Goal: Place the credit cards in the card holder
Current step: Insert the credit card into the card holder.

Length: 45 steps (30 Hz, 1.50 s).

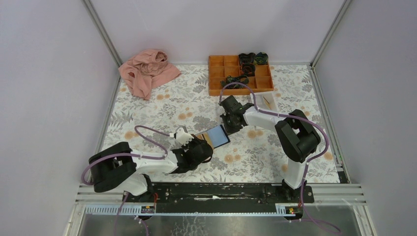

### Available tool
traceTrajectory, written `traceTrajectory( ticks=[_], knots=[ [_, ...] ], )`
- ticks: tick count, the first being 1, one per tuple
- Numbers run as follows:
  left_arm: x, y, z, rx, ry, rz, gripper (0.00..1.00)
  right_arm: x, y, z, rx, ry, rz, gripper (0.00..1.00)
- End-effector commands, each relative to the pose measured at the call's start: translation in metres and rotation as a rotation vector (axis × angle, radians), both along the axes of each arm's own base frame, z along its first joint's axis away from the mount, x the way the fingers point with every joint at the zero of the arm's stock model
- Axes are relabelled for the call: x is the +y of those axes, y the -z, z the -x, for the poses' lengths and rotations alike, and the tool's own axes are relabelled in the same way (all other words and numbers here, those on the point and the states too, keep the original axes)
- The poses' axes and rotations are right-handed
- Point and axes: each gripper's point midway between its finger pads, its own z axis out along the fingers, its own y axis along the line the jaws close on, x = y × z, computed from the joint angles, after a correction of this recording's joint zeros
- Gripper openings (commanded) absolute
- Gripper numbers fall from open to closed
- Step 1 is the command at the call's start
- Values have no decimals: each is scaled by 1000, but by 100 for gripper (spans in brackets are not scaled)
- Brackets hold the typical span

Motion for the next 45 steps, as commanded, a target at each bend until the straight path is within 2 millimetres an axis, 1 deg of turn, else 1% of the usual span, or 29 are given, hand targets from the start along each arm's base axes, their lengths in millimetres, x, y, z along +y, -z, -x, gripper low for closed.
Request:
traceTrajectory(
  ticks=[1,4,8,12,16,22,32,35,45],
  knots=[
    [12,-19,-4,-57,-41,3,0,6,9,5,6,-22,9,0],
    [18,-23,-1,-61,-50,34,0,5,11,6,7,-19,14,0],
    [20,-26,-2,-74,-55,38,0,5,12,7,10,-15,9,0],
    [17,-24,-4,-81,-47,14,0,5,12,9,10,-17,12,0],
    [15,-18,-6,-80,-57,20,0,5,12,10,8,-20,13,0],
    [12,-15,-11,-84,-70,36,0,7,15,12,15,-29,16,0],
    [9,-23,-14,-96,-67,62,0,10,19,15,21,-32,16,0],
    [11,-21,-15,-95,-69,51,0,11,19,14,19,-31,14,0],
    [17,-4,-17,-77,-84,23,0,11,20,15,20,-37,20,0]
  ],
)
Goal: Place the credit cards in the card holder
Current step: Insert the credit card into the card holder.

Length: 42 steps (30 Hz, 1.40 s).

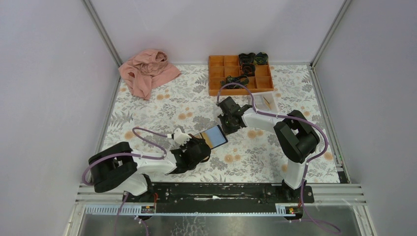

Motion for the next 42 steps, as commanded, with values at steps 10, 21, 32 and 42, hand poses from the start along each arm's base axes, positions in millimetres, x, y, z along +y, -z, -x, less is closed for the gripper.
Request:
traceTrajectory(
  ticks=[10,21,32,42],
  knots=[
    [11,10,-10,-25,-64,-7,0,-4,23,15,57,-19,53,0],
    [14,14,-10,-23,-68,-20,0,-1,27,16,67,-27,54,0],
    [16,33,-6,19,-69,-53,0,-4,30,23,80,-31,61,0],
    [17,42,-1,50,-64,-90,0,-3,33,23,87,-34,67,0]
  ],
)
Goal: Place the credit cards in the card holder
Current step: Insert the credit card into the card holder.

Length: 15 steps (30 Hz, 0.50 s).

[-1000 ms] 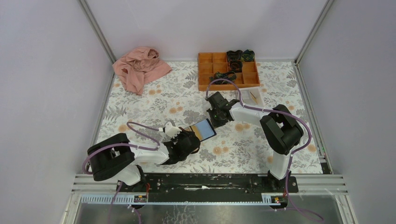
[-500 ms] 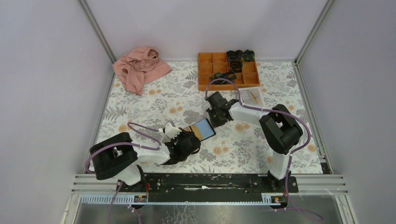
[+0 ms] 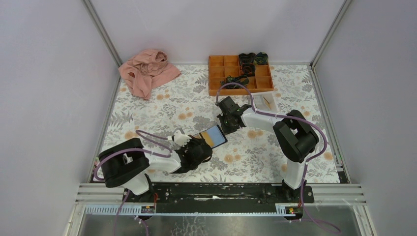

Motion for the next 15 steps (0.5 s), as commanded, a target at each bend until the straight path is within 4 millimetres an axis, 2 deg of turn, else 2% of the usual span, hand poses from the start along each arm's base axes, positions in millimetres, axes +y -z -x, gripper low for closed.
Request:
traceTrajectory(
  ticks=[1,15],
  knots=[
    [12,22,9,53,10,-111,0,-7,32,25,88,-30,67,0],
    [9,38,22,100,51,-184,0,-8,35,24,97,-22,85,0]
  ],
)
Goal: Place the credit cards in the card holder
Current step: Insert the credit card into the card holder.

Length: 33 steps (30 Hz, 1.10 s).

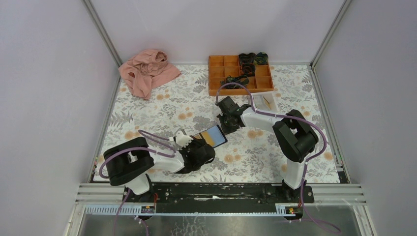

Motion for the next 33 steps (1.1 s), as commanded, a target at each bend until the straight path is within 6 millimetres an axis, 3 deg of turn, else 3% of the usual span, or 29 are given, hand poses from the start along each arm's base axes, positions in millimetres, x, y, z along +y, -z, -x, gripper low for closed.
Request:
traceTrajectory(
  ticks=[1,24,33],
  knots=[
    [14,34,20,108,55,-148,0,-9,35,24,94,-23,82,0],
    [2,39,24,152,164,-249,0,-14,37,24,102,-13,115,0],
    [16,40,32,169,185,-287,0,-11,39,20,103,-4,117,0]
  ],
)
